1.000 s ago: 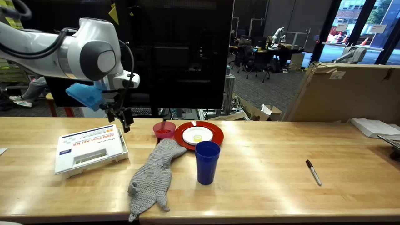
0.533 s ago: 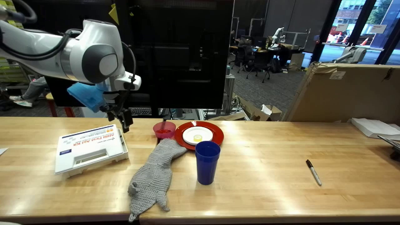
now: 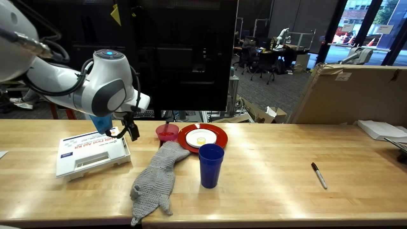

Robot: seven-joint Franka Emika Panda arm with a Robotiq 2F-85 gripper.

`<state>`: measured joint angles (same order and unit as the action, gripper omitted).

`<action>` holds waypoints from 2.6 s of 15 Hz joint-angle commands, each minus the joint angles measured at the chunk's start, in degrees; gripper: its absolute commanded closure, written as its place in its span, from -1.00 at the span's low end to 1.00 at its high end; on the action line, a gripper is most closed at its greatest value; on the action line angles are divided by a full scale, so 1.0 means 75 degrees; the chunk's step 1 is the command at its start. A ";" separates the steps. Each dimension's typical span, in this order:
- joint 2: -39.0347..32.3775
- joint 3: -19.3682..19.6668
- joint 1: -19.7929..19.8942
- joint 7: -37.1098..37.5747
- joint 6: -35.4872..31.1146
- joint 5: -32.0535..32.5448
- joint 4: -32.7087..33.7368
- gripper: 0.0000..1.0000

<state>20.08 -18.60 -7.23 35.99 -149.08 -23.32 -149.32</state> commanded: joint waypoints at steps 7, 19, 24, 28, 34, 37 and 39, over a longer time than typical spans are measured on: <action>-0.1764 -0.0651 0.0777 0.2185 -0.3234 0.2099 0.0022 -1.00; -0.2556 -0.0860 0.1865 0.4475 -0.3384 0.4768 0.1047 -1.00; -0.3058 -0.0605 0.1995 0.5202 -0.3275 0.5919 0.1433 -1.00; -0.3549 -0.0195 0.1862 0.5684 -0.3183 0.6676 0.1837 -1.00; -0.4089 0.0185 0.1541 0.6128 -0.3084 0.7031 0.2265 -1.00; -0.4007 0.0164 0.1411 0.6136 -0.2864 0.6936 0.2425 -1.00; -0.3888 0.0082 0.1369 0.6062 -0.2675 0.6826 0.2528 -1.00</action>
<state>-10.13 -17.95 4.27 79.50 -171.81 27.79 -131.80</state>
